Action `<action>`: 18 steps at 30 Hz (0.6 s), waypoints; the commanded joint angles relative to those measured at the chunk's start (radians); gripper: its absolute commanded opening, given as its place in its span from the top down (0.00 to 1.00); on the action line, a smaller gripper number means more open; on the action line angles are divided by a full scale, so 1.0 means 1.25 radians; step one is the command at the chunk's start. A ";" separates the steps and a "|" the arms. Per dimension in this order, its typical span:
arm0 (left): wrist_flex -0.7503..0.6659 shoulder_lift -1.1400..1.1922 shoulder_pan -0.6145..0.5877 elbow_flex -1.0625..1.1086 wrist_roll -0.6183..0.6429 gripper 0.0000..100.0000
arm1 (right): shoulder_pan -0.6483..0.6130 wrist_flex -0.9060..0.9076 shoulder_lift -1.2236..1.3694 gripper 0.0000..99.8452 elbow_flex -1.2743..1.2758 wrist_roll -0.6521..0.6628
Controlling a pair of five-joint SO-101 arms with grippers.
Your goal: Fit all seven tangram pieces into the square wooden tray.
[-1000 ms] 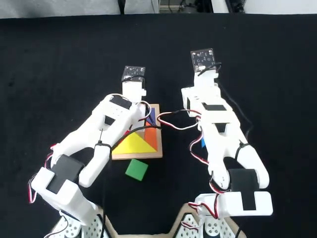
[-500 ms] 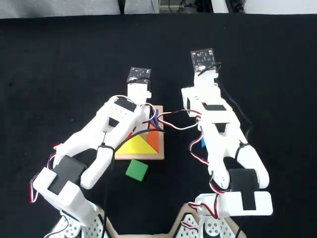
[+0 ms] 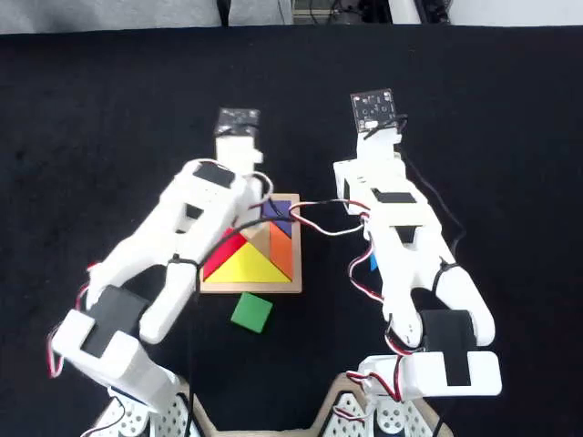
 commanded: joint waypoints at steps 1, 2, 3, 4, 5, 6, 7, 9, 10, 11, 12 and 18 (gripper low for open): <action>0.053 -0.123 -0.041 -0.040 -0.002 0.95 | 0.006 -0.016 -0.013 0.99 -0.041 0.006; 0.061 -0.155 -0.057 -0.031 -0.002 0.95 | 0.006 -0.016 -0.013 0.99 -0.041 0.006; 0.061 -0.188 -0.078 -0.017 -0.005 0.95 | 0.006 -0.016 -0.013 0.99 -0.041 0.006; 0.052 -0.222 -0.104 0.004 -0.007 0.95 | 0.006 -0.016 -0.013 0.99 -0.041 0.006; 0.033 -0.255 -0.131 0.030 -0.009 0.95 | 0.006 -0.016 -0.013 0.99 -0.041 0.006; 0.009 -0.282 -0.161 0.060 -0.009 0.95 | 0.006 -0.015 -0.014 0.99 -0.041 0.005; -0.022 -0.309 -0.191 0.093 -0.009 0.95 | 0.006 -0.012 -0.017 0.99 -0.040 0.005; -0.098 -0.361 -0.250 0.170 -0.009 0.95 | -0.005 0.002 -0.020 0.98 -0.041 0.007; -0.139 -0.385 -0.278 0.209 -0.009 0.95 | -0.016 0.029 -0.024 0.98 -0.050 0.027; -0.184 -0.406 -0.306 0.249 -0.009 0.95 | -0.032 0.071 -0.035 0.98 -0.063 0.075; -0.227 -0.426 -0.332 0.287 -0.007 0.95 | -0.053 0.130 -0.050 0.98 -0.074 0.131; -0.503 -0.486 -0.494 0.493 -0.004 0.95 | -0.215 0.447 -0.196 0.99 -0.098 0.264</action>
